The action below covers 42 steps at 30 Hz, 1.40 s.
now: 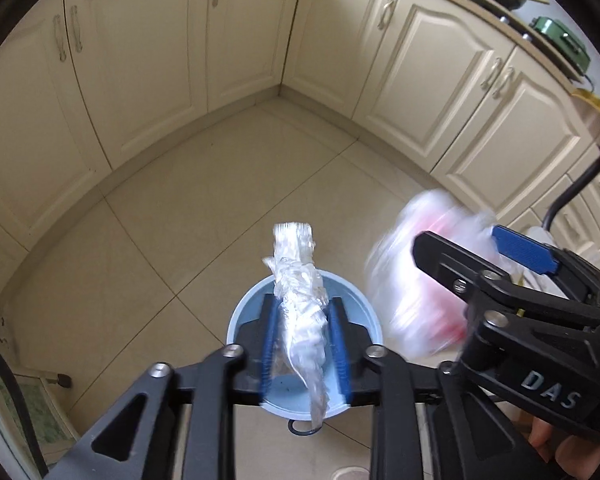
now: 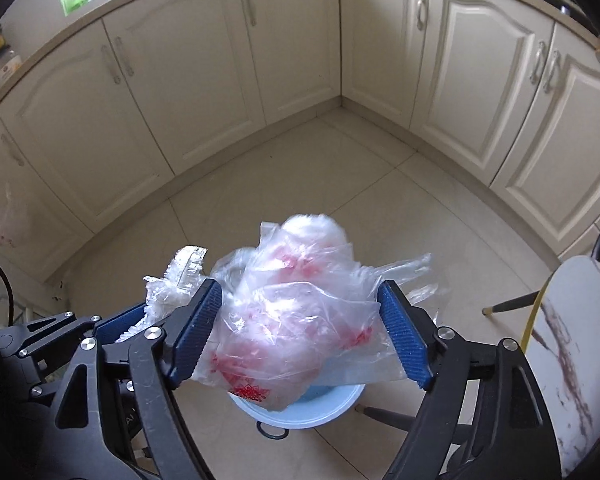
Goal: Collect trash
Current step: 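Carry both bags over the blue bin and open both grippers to drop them, then move both tools back from the bin toward the table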
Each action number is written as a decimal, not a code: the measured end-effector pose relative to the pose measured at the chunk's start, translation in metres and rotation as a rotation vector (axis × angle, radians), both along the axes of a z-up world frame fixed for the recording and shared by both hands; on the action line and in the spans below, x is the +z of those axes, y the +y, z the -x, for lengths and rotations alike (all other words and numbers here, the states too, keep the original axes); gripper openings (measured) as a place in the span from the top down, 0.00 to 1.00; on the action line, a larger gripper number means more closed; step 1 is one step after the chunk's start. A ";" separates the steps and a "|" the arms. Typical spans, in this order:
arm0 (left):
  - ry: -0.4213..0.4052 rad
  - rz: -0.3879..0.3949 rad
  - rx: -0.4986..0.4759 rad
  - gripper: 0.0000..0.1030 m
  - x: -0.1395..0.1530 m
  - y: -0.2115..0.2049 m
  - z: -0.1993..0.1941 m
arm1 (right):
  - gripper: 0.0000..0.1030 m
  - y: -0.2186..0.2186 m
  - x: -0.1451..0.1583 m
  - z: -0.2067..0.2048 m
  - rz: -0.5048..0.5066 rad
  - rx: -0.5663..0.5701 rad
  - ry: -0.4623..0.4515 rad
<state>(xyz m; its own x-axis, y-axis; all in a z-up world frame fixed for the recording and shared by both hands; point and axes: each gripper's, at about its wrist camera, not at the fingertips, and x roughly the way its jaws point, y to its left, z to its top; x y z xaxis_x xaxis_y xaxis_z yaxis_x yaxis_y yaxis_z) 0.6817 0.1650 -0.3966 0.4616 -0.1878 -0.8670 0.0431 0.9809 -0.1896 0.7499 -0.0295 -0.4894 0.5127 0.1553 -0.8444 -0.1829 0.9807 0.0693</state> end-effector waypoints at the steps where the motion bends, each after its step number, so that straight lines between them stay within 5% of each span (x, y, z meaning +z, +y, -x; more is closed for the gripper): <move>1: 0.011 0.002 0.004 0.53 0.004 -0.002 -0.012 | 0.21 -0.003 -0.003 0.003 0.001 -0.004 0.004; 3: 0.020 0.016 0.017 0.43 0.003 -0.003 -0.018 | 0.09 -0.004 -0.007 -0.001 -0.010 -0.013 0.020; 10: 0.021 -0.021 0.051 0.43 0.022 -0.002 -0.046 | 0.08 -0.017 -0.011 0.019 -0.018 -0.016 0.021; 20: -0.115 -0.155 0.221 0.41 0.113 0.011 0.020 | 0.08 0.008 0.050 0.068 -0.036 0.052 -0.065; 25: -0.258 -0.219 0.261 0.33 0.188 -0.005 0.077 | 0.06 0.017 0.118 0.122 -0.052 0.090 -0.184; 33: -0.546 -0.232 0.267 0.12 0.297 -0.098 0.191 | 0.00 -0.023 0.256 0.242 -0.045 0.047 -0.469; 42: -0.774 -0.212 0.246 0.01 0.348 -0.200 0.340 | 0.00 -0.097 0.374 0.382 -0.061 -0.076 -0.692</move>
<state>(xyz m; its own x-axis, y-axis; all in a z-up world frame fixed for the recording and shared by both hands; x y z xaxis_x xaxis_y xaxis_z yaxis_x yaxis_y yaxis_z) 0.3412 -0.0350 -0.0481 0.9474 0.1268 -0.2940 -0.1343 0.9909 -0.0054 0.3680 -0.1265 -0.1155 0.9408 0.1343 -0.3111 -0.1358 0.9906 0.0170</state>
